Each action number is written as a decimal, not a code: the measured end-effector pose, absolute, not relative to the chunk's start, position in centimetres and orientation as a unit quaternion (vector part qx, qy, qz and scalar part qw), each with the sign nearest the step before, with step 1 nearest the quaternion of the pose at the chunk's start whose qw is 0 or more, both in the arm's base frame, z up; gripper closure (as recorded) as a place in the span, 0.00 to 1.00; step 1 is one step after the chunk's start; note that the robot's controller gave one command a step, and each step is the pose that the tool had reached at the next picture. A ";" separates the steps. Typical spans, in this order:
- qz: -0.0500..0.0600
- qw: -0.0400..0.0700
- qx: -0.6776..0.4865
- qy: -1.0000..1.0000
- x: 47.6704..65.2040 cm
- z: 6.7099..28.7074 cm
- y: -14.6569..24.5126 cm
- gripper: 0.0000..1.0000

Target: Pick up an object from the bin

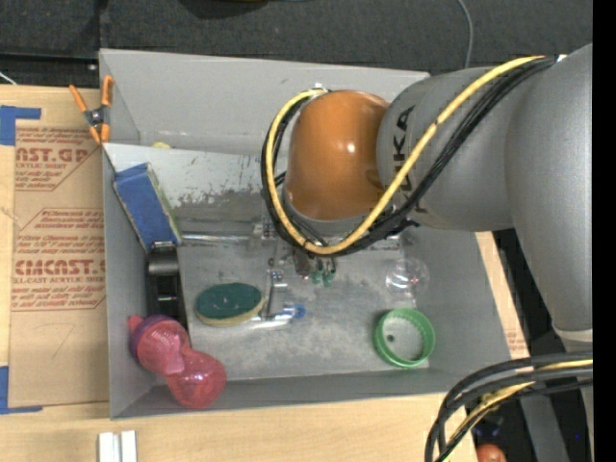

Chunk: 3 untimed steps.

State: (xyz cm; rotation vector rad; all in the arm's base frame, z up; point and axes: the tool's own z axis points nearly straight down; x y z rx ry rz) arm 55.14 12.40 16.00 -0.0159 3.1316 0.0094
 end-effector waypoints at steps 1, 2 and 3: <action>0.001 -0.001 -0.001 1.000 54.1 9.9 14.3 0.00; 0.004 0.007 0.103 0.995 55.7 7.0 14.9 0.00; 0.001 -0.001 0.072 0.997 54.3 7.0 12.7 1.00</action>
Offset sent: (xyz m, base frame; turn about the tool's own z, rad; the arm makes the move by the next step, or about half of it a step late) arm 0.0062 0.0241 -0.0900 0.2173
